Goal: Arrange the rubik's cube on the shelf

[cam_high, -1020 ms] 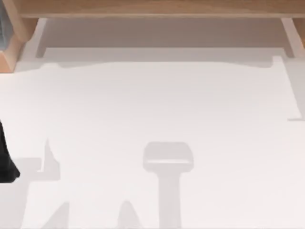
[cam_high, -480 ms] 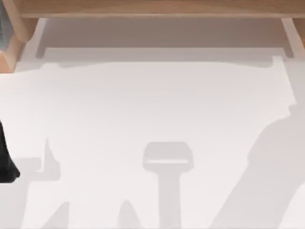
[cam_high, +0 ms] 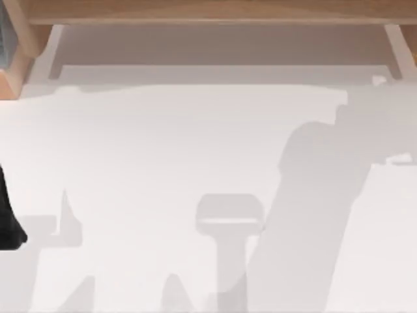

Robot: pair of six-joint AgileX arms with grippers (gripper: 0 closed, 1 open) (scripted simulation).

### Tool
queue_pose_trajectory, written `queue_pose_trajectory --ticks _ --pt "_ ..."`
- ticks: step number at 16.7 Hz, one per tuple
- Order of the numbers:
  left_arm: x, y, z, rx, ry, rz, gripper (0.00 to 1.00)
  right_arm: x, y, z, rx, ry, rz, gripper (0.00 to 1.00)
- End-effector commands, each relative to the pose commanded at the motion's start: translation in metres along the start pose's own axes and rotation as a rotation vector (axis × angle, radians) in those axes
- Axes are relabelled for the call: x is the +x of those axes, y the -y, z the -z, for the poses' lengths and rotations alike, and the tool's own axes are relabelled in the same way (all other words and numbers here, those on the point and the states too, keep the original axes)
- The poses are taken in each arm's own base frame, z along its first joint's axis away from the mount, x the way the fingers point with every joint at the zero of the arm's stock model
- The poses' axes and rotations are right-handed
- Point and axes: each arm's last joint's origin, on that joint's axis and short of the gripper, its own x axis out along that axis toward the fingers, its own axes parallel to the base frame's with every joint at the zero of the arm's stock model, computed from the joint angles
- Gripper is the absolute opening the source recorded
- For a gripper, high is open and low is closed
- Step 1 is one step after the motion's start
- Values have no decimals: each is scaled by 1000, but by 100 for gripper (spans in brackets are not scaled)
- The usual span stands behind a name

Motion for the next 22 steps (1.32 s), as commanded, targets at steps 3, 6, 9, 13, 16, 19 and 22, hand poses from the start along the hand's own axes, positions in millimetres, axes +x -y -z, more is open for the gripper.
queue_pose_trajectory --ticks 3,6,9,13,16,19,22 --pt "0 0 0 0 0 0 100 2 2 1 18 -15 7 100" --pt "0 0 0 0 0 0 100 1 2 1 15 -13 5 100" --pt "0 0 0 0 0 0 100 16 6 -1 18 -16 7 100" --pt "0 0 0 0 0 0 100 59 5 -6 18 -16 7 100" --pt "0 0 0 0 0 0 100 63 3 -6 18 -15 7 100" --pt "0 0 0 0 0 0 100 63 3 -6 18 -15 7 85" --pt "0 0 0 0 0 0 100 63 3 -6 18 -15 7 62"
